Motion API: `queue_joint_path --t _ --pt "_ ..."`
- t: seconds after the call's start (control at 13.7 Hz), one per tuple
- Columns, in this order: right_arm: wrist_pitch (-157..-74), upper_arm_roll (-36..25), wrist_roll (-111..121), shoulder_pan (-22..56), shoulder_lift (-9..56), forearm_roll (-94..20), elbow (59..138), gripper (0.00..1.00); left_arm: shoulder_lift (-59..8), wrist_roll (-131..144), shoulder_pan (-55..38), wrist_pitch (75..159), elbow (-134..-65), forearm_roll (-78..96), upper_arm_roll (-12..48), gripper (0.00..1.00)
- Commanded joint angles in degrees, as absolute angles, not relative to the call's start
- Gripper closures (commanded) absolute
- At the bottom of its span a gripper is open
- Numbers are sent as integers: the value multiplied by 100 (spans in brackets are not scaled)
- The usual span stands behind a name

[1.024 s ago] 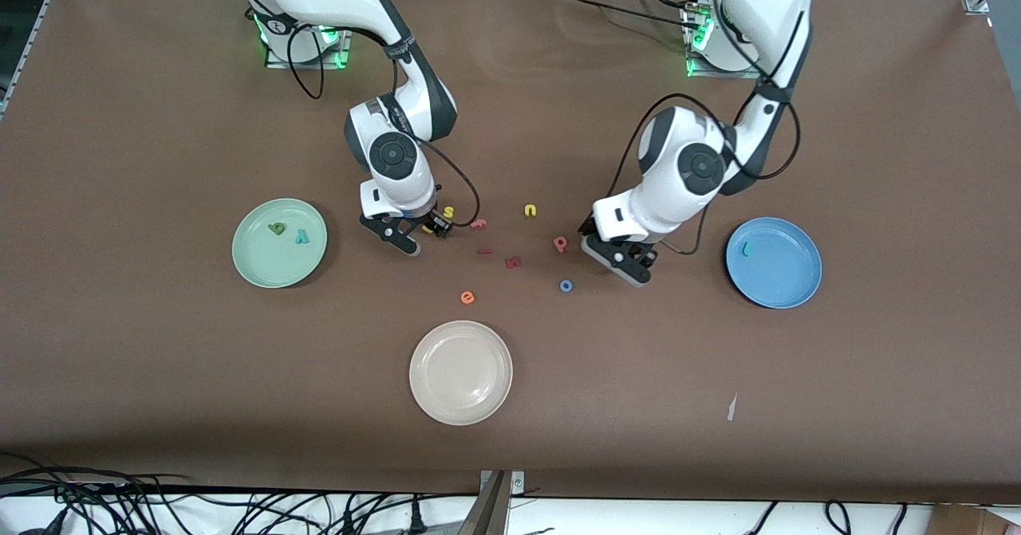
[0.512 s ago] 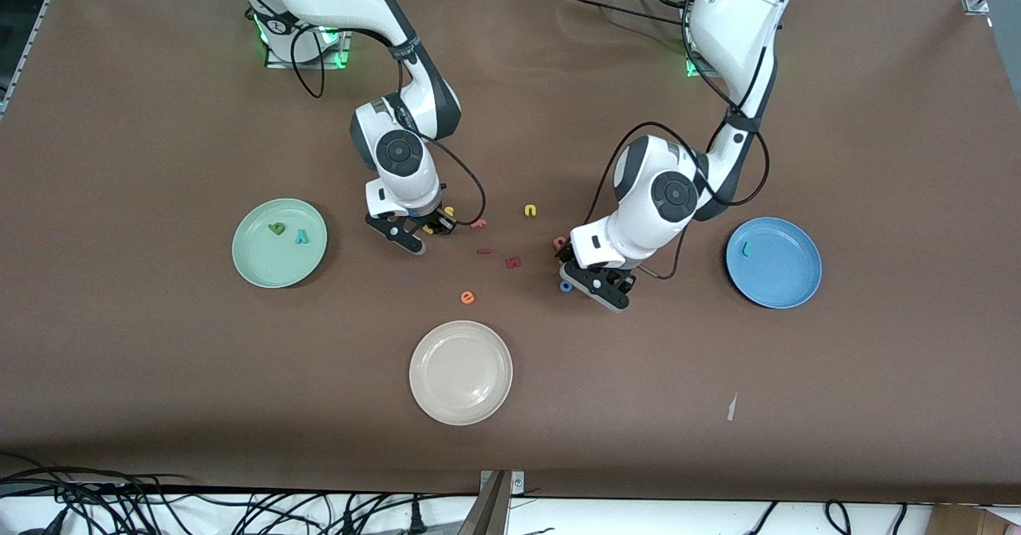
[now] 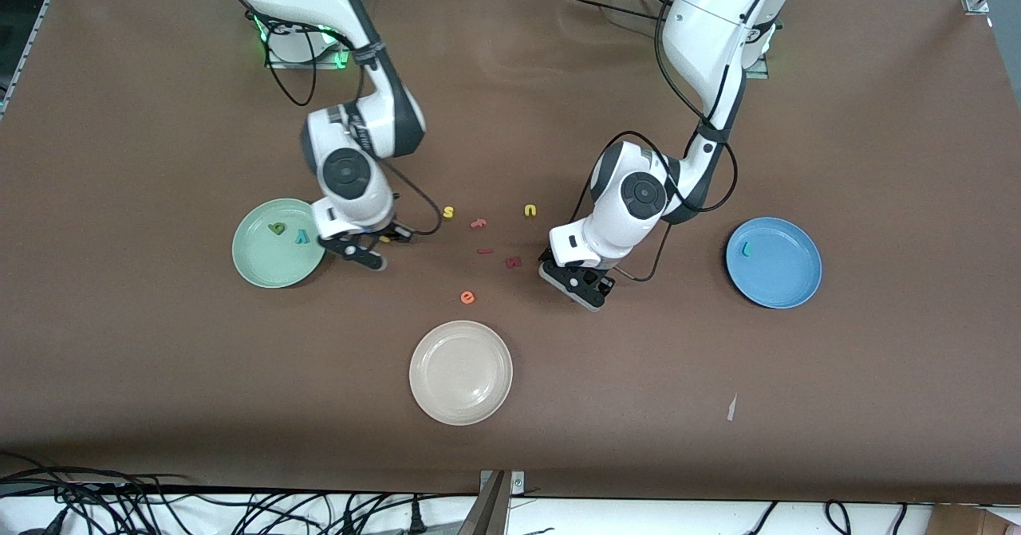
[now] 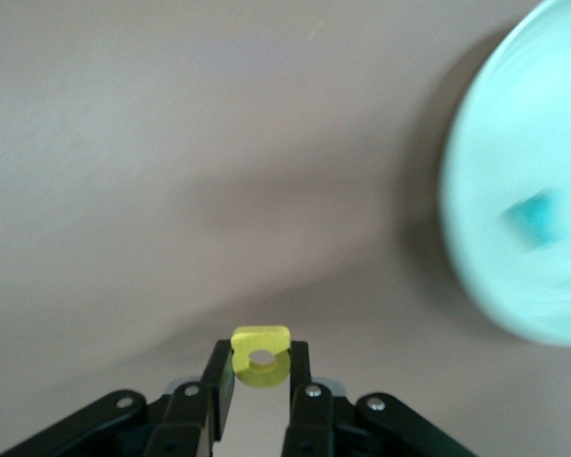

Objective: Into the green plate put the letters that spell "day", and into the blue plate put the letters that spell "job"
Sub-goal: 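Carry the yellow letter to the green plate while the left gripper descends, then release the yellow letter while the left gripper grasps the blue o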

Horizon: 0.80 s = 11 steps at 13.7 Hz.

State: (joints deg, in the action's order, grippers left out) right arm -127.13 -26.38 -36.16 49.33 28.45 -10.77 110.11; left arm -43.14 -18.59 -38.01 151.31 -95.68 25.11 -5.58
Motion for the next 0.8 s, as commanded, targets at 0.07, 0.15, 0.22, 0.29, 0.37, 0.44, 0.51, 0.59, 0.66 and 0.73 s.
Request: queue_joint_path --t 0.07,0.15,0.22,0.29,0.37,0.44,0.51,0.59,0.66,0.73 --pt "-12234 -3461 -1789 4957 2637 -1151 11109 91 -4412 -1995 -3981 15144 -9527 2681 -686 10" --pt "-12278 -3550 -1393 4879 2680 -1160 11144 91 -4412 -1995 -3981 15135 -9623 2681 -686 10" --pt "-12322 -3559 -1075 4669 2733 -1160 11145 91 -4412 -2004 -3973 15135 -9720 2672 -694 11" --pt "-12401 -3542 -759 4415 2777 -1169 11153 91 -4377 -2004 -3964 15109 -9799 2637 -712 11" --pt "-12506 -3525 -451 4221 2873 -1317 11179 89 -4325 -1995 -3964 15100 -9896 2637 -764 11" --pt "-12620 -3524 -48 4088 2970 -1692 11275 88 -4324 -1995 -3964 15100 -9896 2637 -765 11" --pt "-12708 -3524 391 4043 3040 -1992 11302 76 -4324 -1986 -3964 15091 -9896 2637 -765 13" --pt "-12726 -3524 683 3982 3093 -2091 11303 72 -4324 -1986 -3964 15091 -9896 2637 -765 13" --pt "-12727 -3524 755 3834 3102 -2092 11294 60 -4324 -1986 -3964 15100 -9879 2628 -765 14" --pt "-12718 -3524 765 3780 3103 -2092 11285 13 -4333 -1995 -3964 15091 -9853 2628 -765 14"
